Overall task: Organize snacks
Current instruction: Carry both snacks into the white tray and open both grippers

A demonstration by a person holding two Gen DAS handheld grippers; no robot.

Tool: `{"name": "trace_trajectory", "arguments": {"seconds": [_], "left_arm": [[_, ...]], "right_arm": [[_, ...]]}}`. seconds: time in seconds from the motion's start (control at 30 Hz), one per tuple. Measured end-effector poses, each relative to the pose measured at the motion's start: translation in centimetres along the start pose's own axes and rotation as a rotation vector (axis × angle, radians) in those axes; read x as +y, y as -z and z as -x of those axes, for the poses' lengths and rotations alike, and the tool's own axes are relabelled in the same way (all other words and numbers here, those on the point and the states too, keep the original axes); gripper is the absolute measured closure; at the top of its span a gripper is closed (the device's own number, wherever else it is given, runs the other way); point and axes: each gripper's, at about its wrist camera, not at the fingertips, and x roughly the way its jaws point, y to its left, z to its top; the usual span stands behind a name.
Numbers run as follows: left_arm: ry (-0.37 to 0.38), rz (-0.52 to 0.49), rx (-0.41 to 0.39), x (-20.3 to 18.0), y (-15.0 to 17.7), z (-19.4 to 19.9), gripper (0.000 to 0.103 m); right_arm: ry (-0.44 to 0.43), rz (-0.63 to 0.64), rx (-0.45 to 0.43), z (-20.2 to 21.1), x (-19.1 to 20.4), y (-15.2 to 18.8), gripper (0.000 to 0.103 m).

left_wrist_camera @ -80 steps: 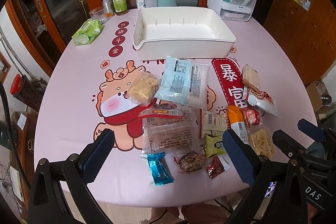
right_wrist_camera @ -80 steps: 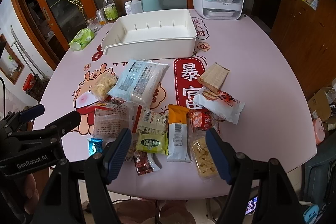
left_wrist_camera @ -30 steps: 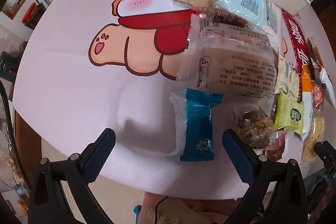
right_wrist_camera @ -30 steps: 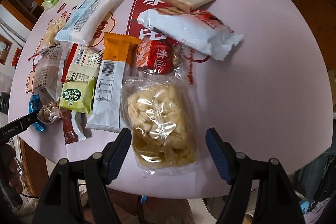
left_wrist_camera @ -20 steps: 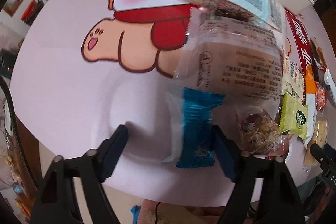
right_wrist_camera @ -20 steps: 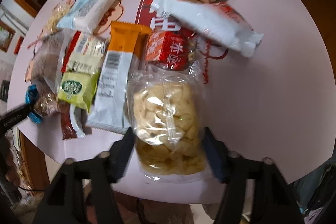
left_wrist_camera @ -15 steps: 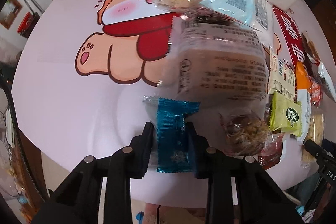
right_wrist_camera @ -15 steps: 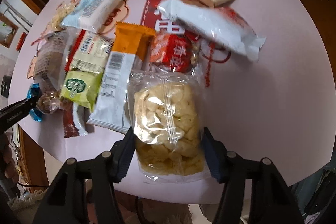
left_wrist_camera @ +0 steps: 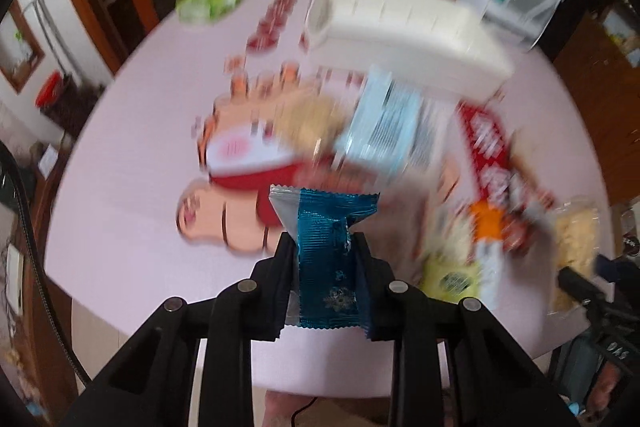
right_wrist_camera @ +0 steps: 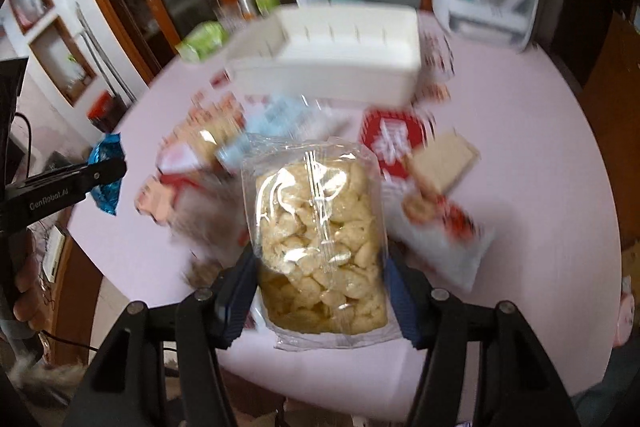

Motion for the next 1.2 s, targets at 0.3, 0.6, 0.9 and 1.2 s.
{"name": "trace_trajectory", "arguments": {"seconds": [0.3, 0.6, 0.9, 1.2], "left_arm": [[0.021, -0.091, -0.276, -2.1, -7.0, 8.8, 0.077], [0.096, -0.207, -0.310, -2.7, -18.0, 8.4, 0.077], [0.096, -0.259, -0.285, -4.6, -28.3, 0.1, 0.077], [0.096, -0.255, -0.163, -6.1, -31.7, -10.5, 0.077]], "right_arm": [[0.033, 0.004, -0.165, 3.4, 1.4, -8.5, 0.043], [0.182, -0.039, -0.257, 1.7, 0.8, -19.7, 0.042], [0.260, -0.155, -0.147, -8.8, -3.4, -26.8, 0.042], [0.277, -0.214, 0.009, -17.5, -5.7, -27.0, 0.042]]}}
